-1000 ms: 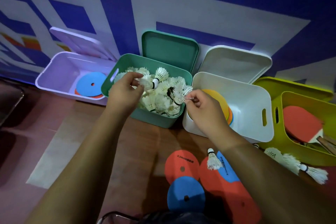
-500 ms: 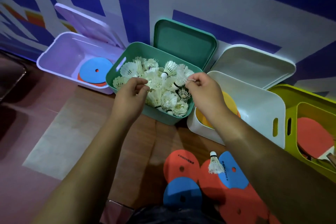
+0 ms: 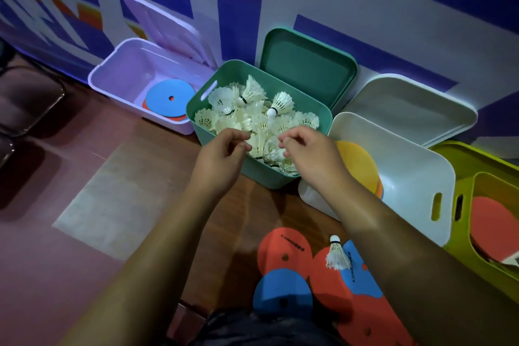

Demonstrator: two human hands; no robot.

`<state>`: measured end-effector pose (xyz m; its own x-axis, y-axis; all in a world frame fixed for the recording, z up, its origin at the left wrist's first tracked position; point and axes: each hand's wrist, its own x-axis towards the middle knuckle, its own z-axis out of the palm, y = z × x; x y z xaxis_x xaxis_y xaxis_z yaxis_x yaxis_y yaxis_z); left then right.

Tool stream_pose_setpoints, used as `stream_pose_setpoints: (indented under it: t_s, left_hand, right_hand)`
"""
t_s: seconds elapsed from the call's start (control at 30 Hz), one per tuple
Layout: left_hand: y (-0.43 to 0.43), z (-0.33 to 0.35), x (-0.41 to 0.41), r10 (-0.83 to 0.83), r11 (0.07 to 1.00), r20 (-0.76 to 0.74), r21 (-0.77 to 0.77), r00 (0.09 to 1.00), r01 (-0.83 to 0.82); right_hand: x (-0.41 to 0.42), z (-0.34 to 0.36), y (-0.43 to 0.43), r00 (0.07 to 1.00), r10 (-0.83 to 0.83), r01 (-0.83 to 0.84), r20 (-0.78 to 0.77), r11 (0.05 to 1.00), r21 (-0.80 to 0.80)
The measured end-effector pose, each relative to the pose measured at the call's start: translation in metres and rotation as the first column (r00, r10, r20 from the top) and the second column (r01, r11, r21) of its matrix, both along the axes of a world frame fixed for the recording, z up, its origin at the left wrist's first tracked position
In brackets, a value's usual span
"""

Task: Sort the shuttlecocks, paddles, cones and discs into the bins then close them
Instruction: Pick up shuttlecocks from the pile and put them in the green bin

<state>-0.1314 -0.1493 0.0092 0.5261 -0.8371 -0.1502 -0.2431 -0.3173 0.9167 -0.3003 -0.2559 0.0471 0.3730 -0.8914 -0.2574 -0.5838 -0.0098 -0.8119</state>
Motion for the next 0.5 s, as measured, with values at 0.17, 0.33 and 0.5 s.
stream_pose_setpoints:
  t_s: [0.17,0.33,0.5]
  left_hand:
    - [0.005,-0.007,-0.030,-0.100,0.995,-0.086,0.010,0.991,0.101]
    - [0.006,-0.017,-0.085,-0.290,0.956,-0.091,0.020,0.953,0.293]
    - [0.015,-0.045,-0.148,-0.483,0.870,-0.148,0.032,0.863,0.492]
  right_hand:
    - [-0.062,-0.008,0.031,0.989,-0.114,0.108,0.092,0.992,0.071]
    - [-0.125,-0.015,0.058,0.946,-0.306,0.296,0.110,0.951,0.093]
    - [-0.192,-0.028,0.091,0.911,-0.410,0.411,-0.039,0.910,0.044]
